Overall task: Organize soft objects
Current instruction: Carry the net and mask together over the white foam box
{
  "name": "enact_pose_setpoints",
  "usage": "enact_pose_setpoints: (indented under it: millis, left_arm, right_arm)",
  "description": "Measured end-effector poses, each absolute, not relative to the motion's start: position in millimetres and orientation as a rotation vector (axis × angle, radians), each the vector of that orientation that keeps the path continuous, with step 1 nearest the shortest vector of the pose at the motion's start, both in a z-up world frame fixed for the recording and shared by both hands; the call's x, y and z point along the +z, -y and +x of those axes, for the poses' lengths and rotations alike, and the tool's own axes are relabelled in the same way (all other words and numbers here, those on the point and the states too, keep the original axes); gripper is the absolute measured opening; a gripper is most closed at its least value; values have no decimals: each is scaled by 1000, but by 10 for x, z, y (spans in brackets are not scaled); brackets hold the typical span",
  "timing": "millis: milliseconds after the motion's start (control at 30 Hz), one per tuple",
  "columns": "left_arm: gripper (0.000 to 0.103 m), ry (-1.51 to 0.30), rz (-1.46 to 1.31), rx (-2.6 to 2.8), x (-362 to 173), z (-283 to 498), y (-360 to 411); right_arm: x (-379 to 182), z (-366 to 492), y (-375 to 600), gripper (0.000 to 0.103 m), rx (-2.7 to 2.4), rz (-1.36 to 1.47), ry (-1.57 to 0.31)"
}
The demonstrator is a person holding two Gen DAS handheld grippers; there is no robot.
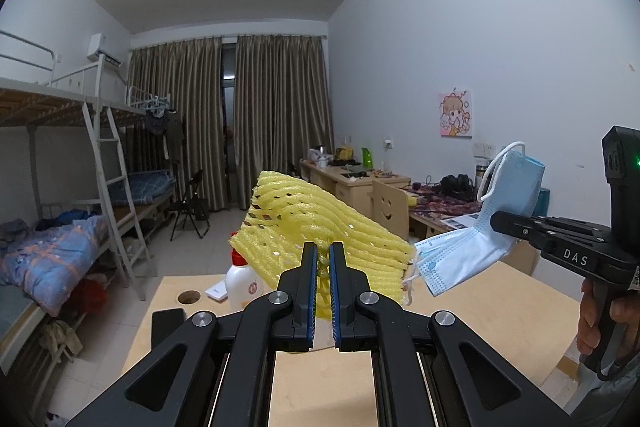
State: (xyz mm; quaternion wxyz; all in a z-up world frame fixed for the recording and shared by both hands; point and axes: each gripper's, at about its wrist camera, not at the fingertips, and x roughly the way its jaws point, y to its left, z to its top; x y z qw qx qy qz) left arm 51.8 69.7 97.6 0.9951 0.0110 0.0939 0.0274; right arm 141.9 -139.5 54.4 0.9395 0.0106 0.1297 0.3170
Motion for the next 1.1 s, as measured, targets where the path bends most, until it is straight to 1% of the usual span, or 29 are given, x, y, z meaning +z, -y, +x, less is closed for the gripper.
enact_pose_setpoints:
  millis: [700,1100]
  left_arm:
    - [6,-215,9,51,1032,1028,-872]
    - [6,-239,20,31,1087,1472,-921]
  right_arm:
    - [644,1815,1086,7,649,-5,-288]
    - [713,2063,951,7,626,-3,-311]
